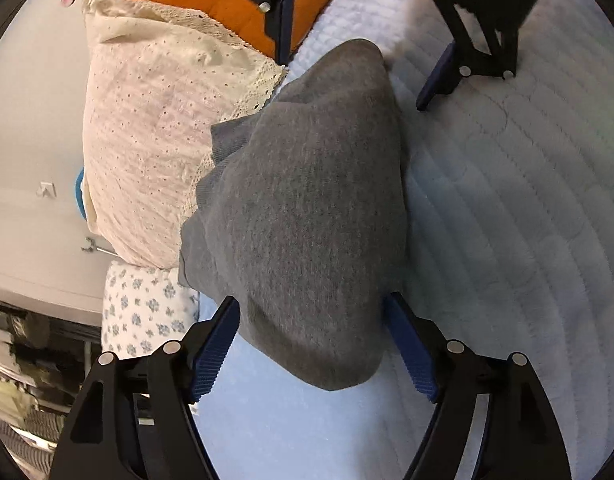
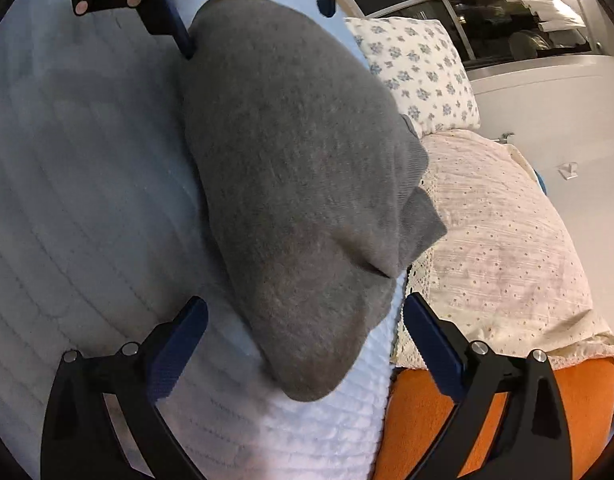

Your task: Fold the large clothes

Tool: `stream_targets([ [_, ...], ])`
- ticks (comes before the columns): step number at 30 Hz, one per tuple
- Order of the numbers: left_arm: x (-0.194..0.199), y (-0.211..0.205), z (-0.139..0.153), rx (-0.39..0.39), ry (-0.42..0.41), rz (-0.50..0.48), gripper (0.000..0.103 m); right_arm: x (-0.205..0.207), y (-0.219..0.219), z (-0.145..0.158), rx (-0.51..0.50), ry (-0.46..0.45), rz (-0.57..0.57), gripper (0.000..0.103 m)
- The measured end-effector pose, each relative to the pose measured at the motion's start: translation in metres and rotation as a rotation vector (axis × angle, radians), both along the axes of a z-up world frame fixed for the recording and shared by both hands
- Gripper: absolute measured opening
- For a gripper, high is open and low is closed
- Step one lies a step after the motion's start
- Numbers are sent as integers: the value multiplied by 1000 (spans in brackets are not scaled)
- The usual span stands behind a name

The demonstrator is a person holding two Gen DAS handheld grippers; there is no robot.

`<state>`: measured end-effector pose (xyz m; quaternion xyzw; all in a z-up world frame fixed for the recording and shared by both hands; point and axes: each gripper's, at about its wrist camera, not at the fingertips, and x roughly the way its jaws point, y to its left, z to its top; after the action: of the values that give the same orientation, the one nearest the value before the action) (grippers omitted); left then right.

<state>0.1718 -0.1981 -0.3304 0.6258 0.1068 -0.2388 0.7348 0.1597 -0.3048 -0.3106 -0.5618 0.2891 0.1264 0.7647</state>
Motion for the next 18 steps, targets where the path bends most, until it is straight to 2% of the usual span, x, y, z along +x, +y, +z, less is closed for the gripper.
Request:
stream_targets([
  [1, -2, -1, -4, 25, 19, -4, 78, 1, 1, 0, 6, 45, -3, 92],
  [2, -6, 0, -9, 56, 35, -3, 76, 1, 1, 0, 9, 74, -4, 83],
  [4, -12, 3, -16, 97, 38, -35, 77, 0, 0, -1, 1, 81, 7, 79],
  [7, -8, 4, -16, 83, 37, -11, 78, 5, 1, -1, -9, 79, 11, 81],
  [10, 8, -3, -18, 99, 20, 19, 76, 16, 4, -1, -38, 60, -3, 99],
  [14, 22, -10, -25, 128, 29, 52, 71, 43, 2, 2, -29, 181, -39, 97],
  [16, 22, -10, -27, 123, 44, 50, 66, 48, 2, 5, -10, 265, -36, 87],
  [18, 21, -9, -27, 140, 44, 33, 59, 43, 5, 6, -31, 312, -12, 49],
])
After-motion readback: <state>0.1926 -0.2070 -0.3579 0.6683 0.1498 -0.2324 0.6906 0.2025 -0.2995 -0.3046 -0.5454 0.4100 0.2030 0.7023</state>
